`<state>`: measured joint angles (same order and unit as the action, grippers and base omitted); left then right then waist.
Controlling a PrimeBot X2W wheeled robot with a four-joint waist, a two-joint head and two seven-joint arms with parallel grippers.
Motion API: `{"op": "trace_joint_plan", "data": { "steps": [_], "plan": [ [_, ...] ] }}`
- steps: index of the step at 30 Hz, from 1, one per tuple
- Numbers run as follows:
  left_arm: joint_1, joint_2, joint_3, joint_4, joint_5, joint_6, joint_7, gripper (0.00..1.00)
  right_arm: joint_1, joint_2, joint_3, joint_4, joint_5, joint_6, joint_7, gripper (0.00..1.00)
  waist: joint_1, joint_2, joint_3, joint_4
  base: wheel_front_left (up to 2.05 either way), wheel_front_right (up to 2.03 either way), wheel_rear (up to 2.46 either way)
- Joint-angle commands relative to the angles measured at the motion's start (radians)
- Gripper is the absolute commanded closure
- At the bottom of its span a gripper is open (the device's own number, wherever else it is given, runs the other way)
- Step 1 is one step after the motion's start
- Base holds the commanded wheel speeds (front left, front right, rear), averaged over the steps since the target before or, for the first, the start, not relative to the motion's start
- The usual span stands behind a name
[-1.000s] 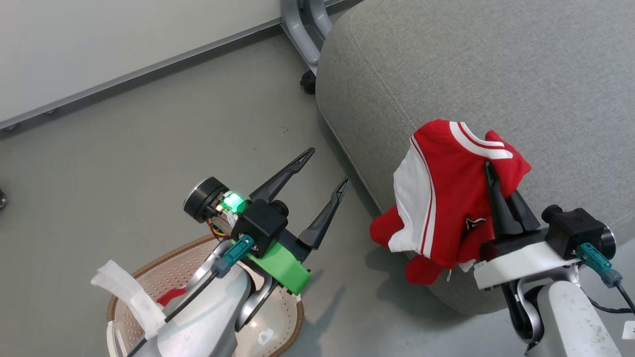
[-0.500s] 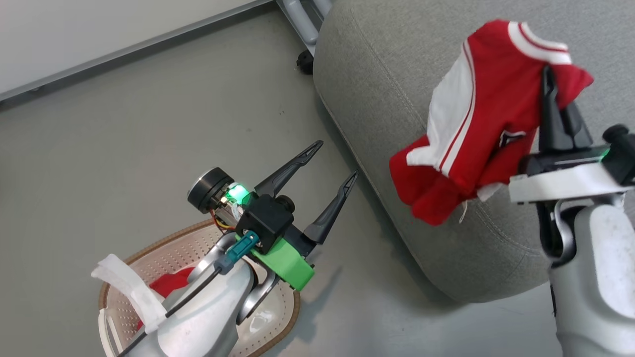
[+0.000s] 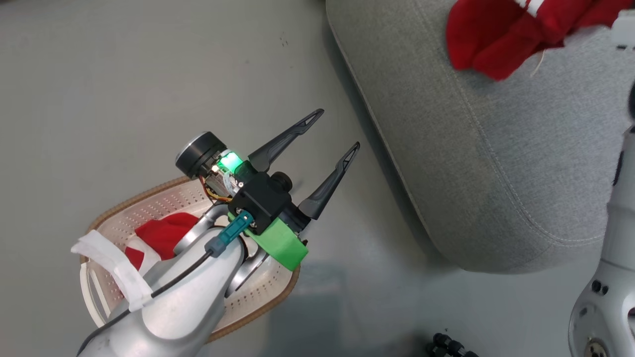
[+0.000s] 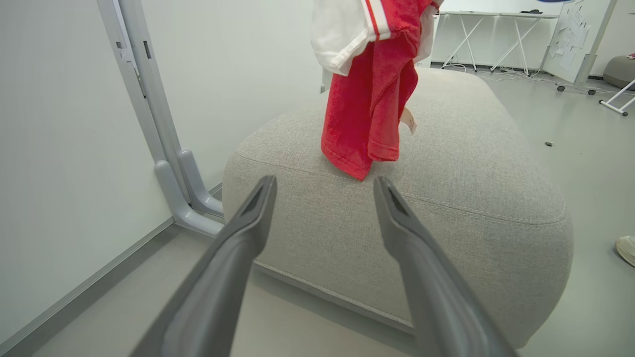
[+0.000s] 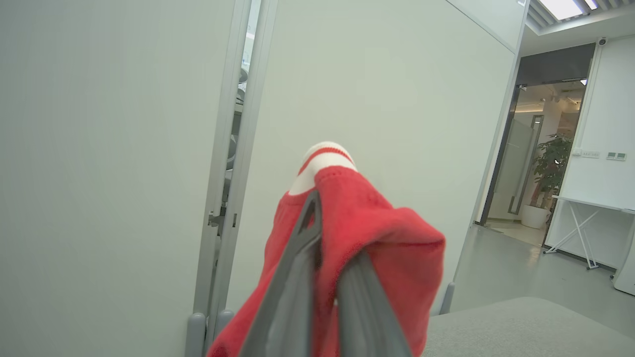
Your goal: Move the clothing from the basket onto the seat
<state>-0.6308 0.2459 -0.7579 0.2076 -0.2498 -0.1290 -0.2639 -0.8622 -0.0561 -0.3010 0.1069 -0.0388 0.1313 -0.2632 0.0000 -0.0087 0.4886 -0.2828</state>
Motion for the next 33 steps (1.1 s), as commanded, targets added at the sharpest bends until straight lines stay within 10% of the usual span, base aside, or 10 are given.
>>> {"op": "trace_joint_plan", "data": {
  "steps": [1,16,33],
  "plan": [
    [-0.025,0.014,0.000,-0.004,0.000,-0.003,-0.001,0.00,-0.045,-0.018,-0.021,0.010,-0.015,-0.001,-0.002,1.00,0.0000,0.0087,0.083,0.032,0.00,0.00,0.00],
    [-0.082,0.062,-0.006,-0.025,-0.005,-0.003,0.000,0.00,-0.332,-0.175,-0.193,0.237,-0.078,-0.001,-0.002,1.00,0.0000,0.0087,0.219,0.047,0.00,0.00,0.00],
    [-0.100,0.066,-0.018,-0.021,-0.013,0.000,0.000,0.00,-0.128,-0.051,-0.284,0.428,-0.147,-0.001,-0.002,1.00,0.0000,0.0087,0.228,0.049,0.00,0.00,0.00]
  ]
}}
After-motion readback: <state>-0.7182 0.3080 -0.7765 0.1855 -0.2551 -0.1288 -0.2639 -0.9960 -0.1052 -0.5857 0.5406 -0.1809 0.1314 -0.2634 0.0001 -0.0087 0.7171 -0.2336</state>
